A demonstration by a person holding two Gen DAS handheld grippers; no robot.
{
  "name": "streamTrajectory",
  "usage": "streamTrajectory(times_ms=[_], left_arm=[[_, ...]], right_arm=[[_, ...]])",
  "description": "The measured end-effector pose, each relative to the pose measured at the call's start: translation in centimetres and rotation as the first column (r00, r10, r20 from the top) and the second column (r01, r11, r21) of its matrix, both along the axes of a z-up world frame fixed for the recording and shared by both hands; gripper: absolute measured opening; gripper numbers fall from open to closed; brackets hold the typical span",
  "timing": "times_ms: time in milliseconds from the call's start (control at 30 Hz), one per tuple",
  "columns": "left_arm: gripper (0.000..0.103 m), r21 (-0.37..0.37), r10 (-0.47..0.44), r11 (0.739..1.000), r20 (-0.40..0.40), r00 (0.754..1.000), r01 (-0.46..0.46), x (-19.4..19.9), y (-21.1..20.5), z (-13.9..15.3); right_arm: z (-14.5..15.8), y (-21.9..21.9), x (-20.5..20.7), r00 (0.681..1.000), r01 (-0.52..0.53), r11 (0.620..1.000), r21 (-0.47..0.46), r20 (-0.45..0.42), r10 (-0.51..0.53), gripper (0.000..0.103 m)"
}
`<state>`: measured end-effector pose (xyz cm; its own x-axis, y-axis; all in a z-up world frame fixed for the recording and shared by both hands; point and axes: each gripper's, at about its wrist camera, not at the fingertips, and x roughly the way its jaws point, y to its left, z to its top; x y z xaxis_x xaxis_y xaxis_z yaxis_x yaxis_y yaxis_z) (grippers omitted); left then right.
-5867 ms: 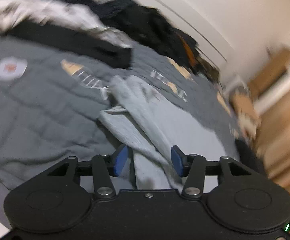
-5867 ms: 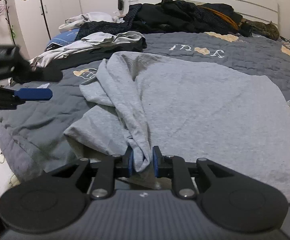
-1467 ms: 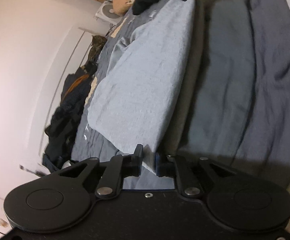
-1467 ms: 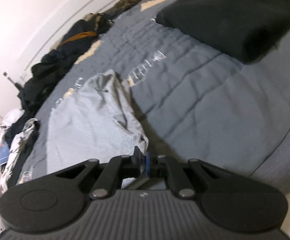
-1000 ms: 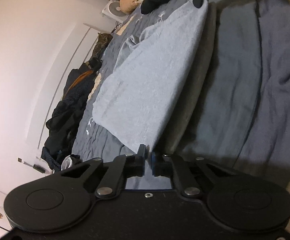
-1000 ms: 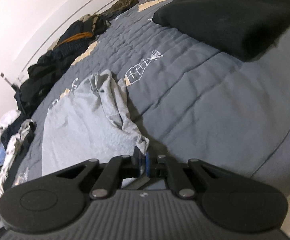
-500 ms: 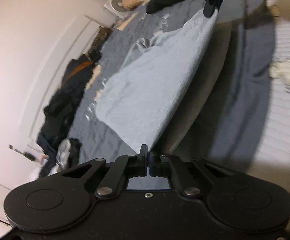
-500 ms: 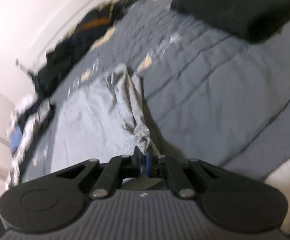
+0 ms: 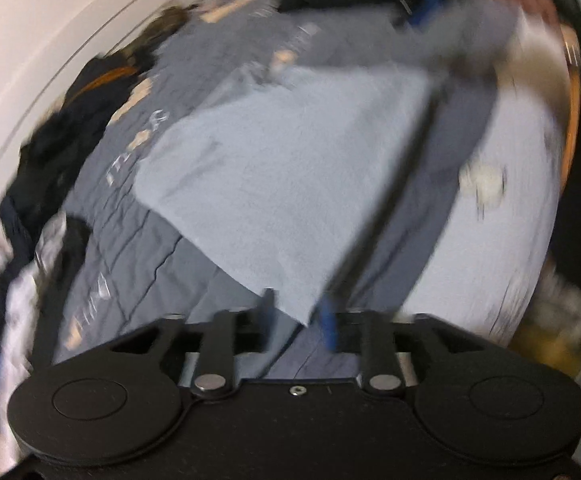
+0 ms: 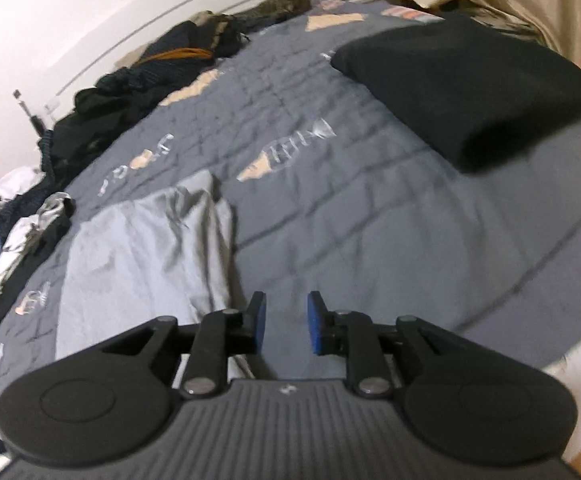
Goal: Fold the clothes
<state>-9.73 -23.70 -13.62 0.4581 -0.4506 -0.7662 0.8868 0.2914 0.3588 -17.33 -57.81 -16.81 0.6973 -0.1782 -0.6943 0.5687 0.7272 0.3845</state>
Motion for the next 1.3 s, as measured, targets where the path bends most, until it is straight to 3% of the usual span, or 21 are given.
streamTrajectory(times_ms=[100, 233, 400, 467, 700, 833, 1033, 1200, 1267, 1300], left_arm=[[0.04, -0.134, 0.054, 0.989, -0.08, 0.995, -0.065, 2.0, -0.2, 2.1], [0.04, -0.28, 0.135, 0.945, -0.143, 0.98, -0.171, 5.4, -2.5, 3.6], [0.041, -0.375, 0.156, 0.9, -0.205, 0.966, -0.224, 9.4, -5.8, 3.6], [0.041, -0.391, 0.14, 0.893, -0.225, 0.964, -0.221, 10.9, -7.0, 3.5], [0.041, -0.34, 0.052, 0.931, -0.23, 0.972, -0.13, 16.6, -13.8, 2.5], [0.041, -0.289, -0.042, 0.957, -0.215, 0.976, -0.022, 18.7, -18.4, 1.7], [0.041, -0.204, -0.157, 0.974, -0.28, 0.947, 0.101, 20.6, -25.1, -0.9], [0.04, -0.12, -0.181, 0.981, -0.312, 0.933, 0.15, 21.0, -28.0, -3.8], [0.028, -0.101, -0.188, 0.982, -0.352, 0.917, 0.162, 21.2, -28.6, -4.6], [0.014, -0.098, -0.182, 0.983, -0.374, 0.909, 0.156, 21.5, -28.6, -4.8]], right_arm=[[1.0, -0.3, 2.1, 0.998, -0.04, 0.999, 0.007, 0.041, 0.04, 0.021], [2.2, -0.4, 6.4, 0.991, -0.119, 0.993, -0.007, 0.053, 0.119, 0.022], [1.6, -1.3, 12.7, 0.97, -0.245, 0.968, -0.062, -0.008, 0.245, 0.025], [0.8, -1.6, 14.2, 0.964, -0.265, 0.962, -0.062, -0.038, 0.263, 0.025], [-1.8, -2.4, 15.8, 0.956, -0.291, 0.957, -0.011, -0.041, 0.29, 0.025], [-2.4, -1.6, 16.4, 0.932, -0.357, 0.933, -0.052, -0.089, 0.352, 0.025], [-2.8, -0.7, 16.5, 0.9, -0.427, 0.902, -0.066, -0.13, 0.417, 0.025], [-3.1, -0.7, 16.6, 0.893, -0.44, 0.896, -0.056, -0.132, 0.43, 0.024], [-3.1, -0.8, 16.5, 0.895, -0.437, 0.898, -0.053, -0.121, 0.428, 0.023], [-3.1, -0.9, 16.5, 0.897, -0.435, 0.899, -0.051, -0.116, 0.427, 0.018]])
